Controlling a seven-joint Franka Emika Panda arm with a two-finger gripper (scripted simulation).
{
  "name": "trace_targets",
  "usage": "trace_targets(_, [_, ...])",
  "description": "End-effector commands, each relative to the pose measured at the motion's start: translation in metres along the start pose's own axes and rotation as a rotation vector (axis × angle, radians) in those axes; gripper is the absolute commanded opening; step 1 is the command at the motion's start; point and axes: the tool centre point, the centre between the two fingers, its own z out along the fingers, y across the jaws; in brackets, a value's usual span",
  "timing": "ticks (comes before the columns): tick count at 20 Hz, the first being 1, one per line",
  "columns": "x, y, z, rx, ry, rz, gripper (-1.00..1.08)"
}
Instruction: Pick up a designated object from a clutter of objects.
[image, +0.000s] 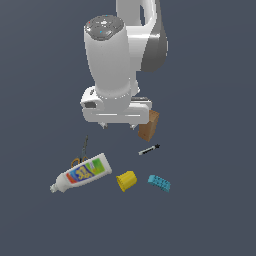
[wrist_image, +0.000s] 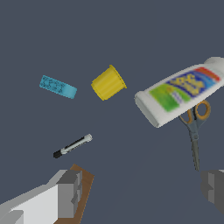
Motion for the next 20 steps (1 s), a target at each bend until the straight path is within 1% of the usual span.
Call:
trace_targets(1, [0.005, 0.018, 0.019, 0.004, 0.002, 0.011, 1.00])
trace_targets(4, [0.009, 0.044, 0.046, 0.007, 0.006, 0.027, 1.00])
trace_targets(7, [0.011, 0.076, 0.078, 0.006, 0.012, 0.046, 1.00])
trace_targets(13, [0.004, 0.136, 0.136, -0.005, 0.020, 0.081, 1.00])
trace_targets(16, [-0.002, 0.158, 0.158, -0.012, 0.022, 0.094, 1.00])
trace_targets(20, [-0.009, 0.179, 0.178, -0.021, 0.023, 0.106, 1.00])
